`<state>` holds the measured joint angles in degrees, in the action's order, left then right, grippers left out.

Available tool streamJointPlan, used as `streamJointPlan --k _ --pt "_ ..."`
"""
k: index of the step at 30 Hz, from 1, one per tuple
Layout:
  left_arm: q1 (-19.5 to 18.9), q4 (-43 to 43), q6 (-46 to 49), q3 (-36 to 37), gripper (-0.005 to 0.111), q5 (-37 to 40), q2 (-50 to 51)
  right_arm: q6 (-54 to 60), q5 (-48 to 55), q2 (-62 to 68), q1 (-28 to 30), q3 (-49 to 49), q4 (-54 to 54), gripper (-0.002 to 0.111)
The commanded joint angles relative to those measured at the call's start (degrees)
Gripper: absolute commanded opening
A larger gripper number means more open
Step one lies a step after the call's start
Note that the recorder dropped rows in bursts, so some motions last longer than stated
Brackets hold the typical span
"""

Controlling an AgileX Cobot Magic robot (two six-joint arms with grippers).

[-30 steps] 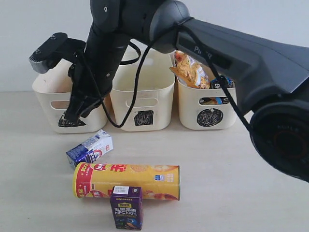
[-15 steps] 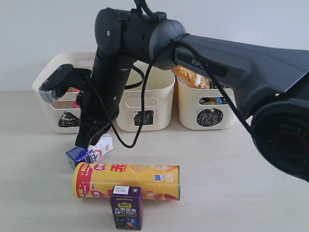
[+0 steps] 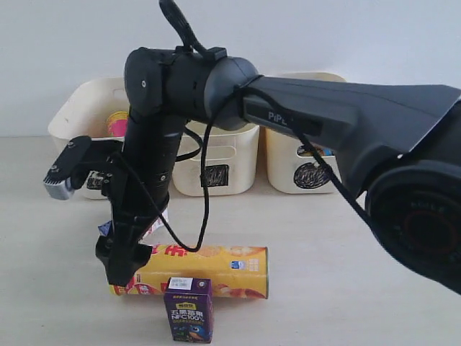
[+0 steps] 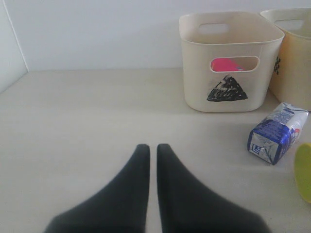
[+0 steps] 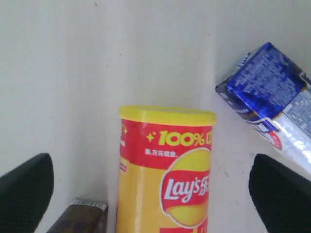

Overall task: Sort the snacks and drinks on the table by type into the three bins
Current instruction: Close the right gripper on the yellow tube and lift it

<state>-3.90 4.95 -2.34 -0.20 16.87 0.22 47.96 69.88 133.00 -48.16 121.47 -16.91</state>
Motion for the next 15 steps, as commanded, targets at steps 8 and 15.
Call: streamJointPlan --k 8,15 --pt "-0.04 0.20 0.21 0.20 0.004 0.07 -0.22 0.97 0.08 2.46 -0.90 -0.23 4.31 0.100" --pt "-0.04 0.20 0.21 0.20 0.004 0.07 -0.22 0.97 0.08 4.54 -0.90 -0.23 5.99 0.100"
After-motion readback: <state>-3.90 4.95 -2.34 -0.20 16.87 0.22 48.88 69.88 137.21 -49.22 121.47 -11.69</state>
